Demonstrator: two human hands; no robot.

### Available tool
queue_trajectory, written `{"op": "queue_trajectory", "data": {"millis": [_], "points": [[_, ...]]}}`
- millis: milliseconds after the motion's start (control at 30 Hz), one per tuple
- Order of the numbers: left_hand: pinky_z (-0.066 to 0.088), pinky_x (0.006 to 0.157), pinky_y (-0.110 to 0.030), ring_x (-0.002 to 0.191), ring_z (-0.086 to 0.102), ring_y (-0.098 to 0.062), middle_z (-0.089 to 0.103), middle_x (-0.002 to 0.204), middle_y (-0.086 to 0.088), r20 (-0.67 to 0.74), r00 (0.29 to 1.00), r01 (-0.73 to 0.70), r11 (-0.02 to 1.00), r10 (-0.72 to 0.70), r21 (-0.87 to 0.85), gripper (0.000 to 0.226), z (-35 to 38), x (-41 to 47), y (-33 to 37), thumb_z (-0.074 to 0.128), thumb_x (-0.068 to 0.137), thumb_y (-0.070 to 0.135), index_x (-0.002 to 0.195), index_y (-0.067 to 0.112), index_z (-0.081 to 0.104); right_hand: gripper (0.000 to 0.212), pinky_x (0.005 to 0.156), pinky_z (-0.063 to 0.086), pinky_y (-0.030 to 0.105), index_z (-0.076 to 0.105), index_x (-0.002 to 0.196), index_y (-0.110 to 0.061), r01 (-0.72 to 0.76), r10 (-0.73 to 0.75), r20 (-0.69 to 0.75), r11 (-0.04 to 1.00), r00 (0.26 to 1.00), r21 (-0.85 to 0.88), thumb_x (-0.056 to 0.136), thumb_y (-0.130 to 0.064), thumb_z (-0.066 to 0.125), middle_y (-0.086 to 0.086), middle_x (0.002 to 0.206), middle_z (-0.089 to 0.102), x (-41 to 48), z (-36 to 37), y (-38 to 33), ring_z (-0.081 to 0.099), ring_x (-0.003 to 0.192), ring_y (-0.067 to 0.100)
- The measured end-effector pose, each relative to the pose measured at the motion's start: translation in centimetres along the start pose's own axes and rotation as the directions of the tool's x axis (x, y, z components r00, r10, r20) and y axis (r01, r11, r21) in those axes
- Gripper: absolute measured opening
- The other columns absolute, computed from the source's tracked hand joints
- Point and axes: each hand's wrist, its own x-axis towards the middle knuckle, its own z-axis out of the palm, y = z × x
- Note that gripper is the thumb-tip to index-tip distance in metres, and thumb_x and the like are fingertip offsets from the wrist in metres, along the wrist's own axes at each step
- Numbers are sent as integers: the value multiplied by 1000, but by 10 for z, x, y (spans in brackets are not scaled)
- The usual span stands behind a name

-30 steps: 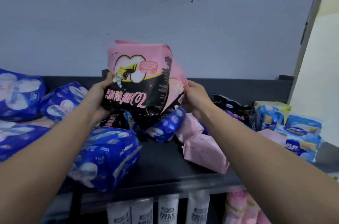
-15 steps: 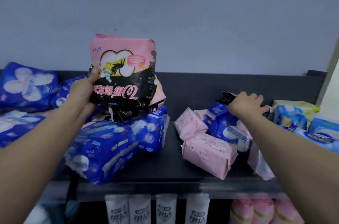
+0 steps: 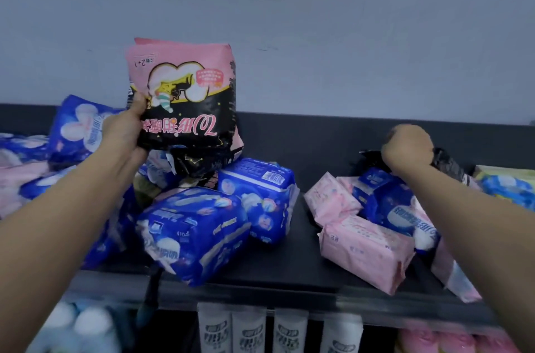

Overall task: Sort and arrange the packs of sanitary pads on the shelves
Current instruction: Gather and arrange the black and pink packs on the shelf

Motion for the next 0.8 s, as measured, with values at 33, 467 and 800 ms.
{"op": "queue_trajectory", "data": {"millis": [33, 467, 800], "points": [[60, 76, -47, 90, 73, -22, 72, 110, -9, 1, 1000, -1, 1000, 1, 4, 25, 1, 2, 2, 64, 91, 29, 105, 9, 62, 27, 83, 53, 42, 72, 102, -2, 39, -37, -30, 998, 999, 57, 79, -3, 59, 23, 107, 66, 0, -4, -15, 62, 102, 42], [60, 64, -43, 86, 74, -23, 76, 95, -6, -91, 989, -120, 993, 120, -2, 19, -49, 39, 51, 69, 88, 27, 94, 9, 64, 15, 81, 49, 21, 76, 93, -14, 152, -487, 109, 467, 867, 871, 83, -5, 68, -8, 79, 68, -78, -1, -237, 63, 77, 6], [59, 69, -46, 84, 74, -26, 74, 100, -11, -117, 988, -98, 995, 97, -1, 23, -80, 47, 67, 70, 87, 29, 92, 7, 64, 45, 85, 40, 37, 56, 124, -17, 823, -826, -6, 561, 563, -91, 83, -35, 67, 8, 130, 49, -114, 16, -279, 44, 123, 29]]}}
